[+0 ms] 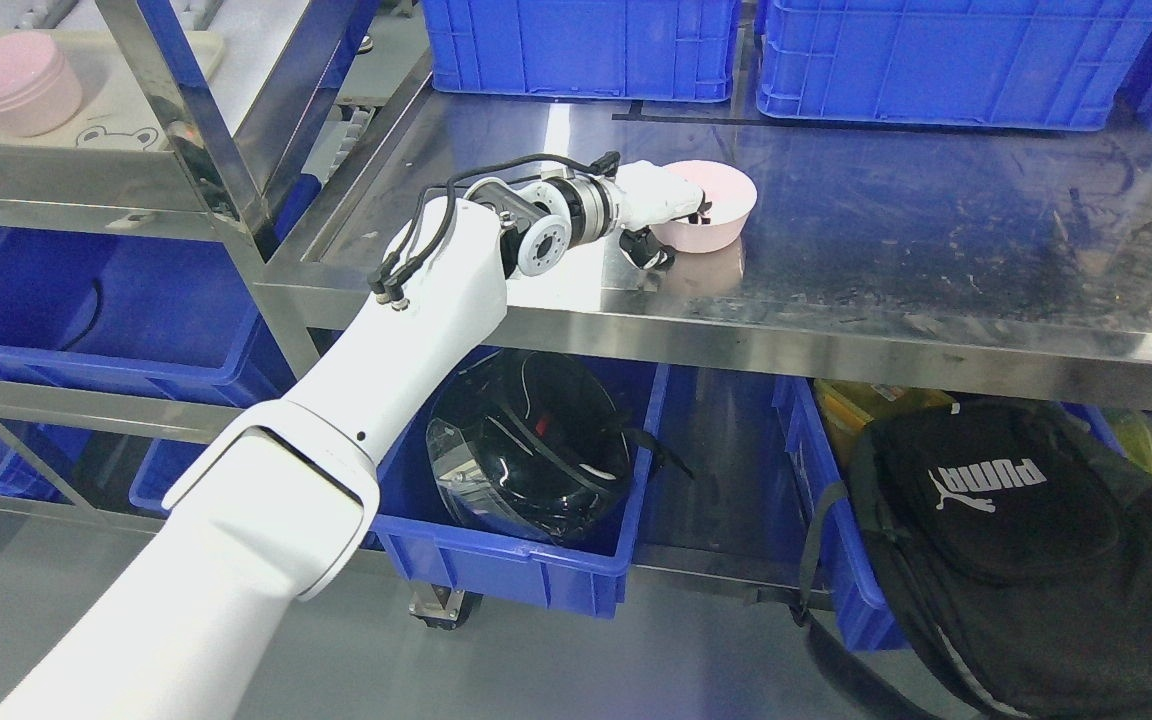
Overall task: Stack pink IKEA bowl on shelf middle layer
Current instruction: 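Close the left hand fingers around the rim of the pink bowl, then lift the pink bowl off the shelf with the left hand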
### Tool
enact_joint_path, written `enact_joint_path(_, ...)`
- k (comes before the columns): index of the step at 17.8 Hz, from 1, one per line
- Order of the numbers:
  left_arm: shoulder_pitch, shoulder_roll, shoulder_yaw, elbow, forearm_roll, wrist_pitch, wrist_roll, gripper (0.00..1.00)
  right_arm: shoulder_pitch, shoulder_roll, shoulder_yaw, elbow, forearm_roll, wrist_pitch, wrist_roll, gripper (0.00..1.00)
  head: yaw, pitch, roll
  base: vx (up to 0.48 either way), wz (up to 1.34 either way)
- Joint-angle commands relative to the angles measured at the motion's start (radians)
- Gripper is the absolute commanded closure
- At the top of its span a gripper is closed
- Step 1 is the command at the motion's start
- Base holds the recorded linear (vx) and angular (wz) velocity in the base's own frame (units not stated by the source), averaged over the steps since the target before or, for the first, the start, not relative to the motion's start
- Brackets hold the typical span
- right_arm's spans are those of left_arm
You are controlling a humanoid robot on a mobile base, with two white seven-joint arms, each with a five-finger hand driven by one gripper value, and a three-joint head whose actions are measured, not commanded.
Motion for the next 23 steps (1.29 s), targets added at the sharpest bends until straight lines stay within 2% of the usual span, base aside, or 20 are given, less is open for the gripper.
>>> enact_joint_path(1,0.0,0.017,0.253,-0.092,0.015,-0.034,0.005,0.96,0.023,-0.017,0.0,-0.017,0.0,0.001,0.0,0.0,0.0,0.0,0.0,0.0,0.0)
enact_joint_path(3,0.002,0.017,0.319,-0.128,0.023,-0.105,-0.015,0.96,0.023,-0.017,0.0,-0.017,0.0,0.001,0.0,0.0,0.0,0.0,0.0,0.0,0.0)
enact_joint_path(8,0.005,0.017,0.365,-0.244,0.025,-0.134,-0.04,0.97,0.023,-0.017,0.0,-0.017,0.0,0.001,0.0,0.0,0.0,0.0,0.0,0.0,0.0)
enact_joint_path(10,0.06,0.017,0.4,-0.35,0.093,-0.243,-0.136,0.95,0.023,-0.017,0.0,-0.017,0.0,0.001,0.0,0.0,0.0,0.0,0.0,0.0,0.0)
enact_joint_path(15,0.215,0.017,0.414,-0.603,0.156,-0.289,-0.168,0.96,0.023,-0.017,0.0,-0.017,0.0,0.001,0.0,0.0,0.0,0.0,0.0,0.0,0.0)
enact_joint_path(17,0.256,0.017,0.416,-0.645,0.157,-0.375,-0.165,0.97,0.023,-0.017,0.0,-0.017,0.0,0.001,0.0,0.0,0.0,0.0,0.0,0.0,0.0)
enact_joint_path(23,0.422,0.017,0.384,-0.743,0.15,-0.386,-0.173,0.97,0.023,-0.017,0.0,-0.017,0.0,0.001,0.0,0.0,0.0,0.0,0.0,0.0,0.0)
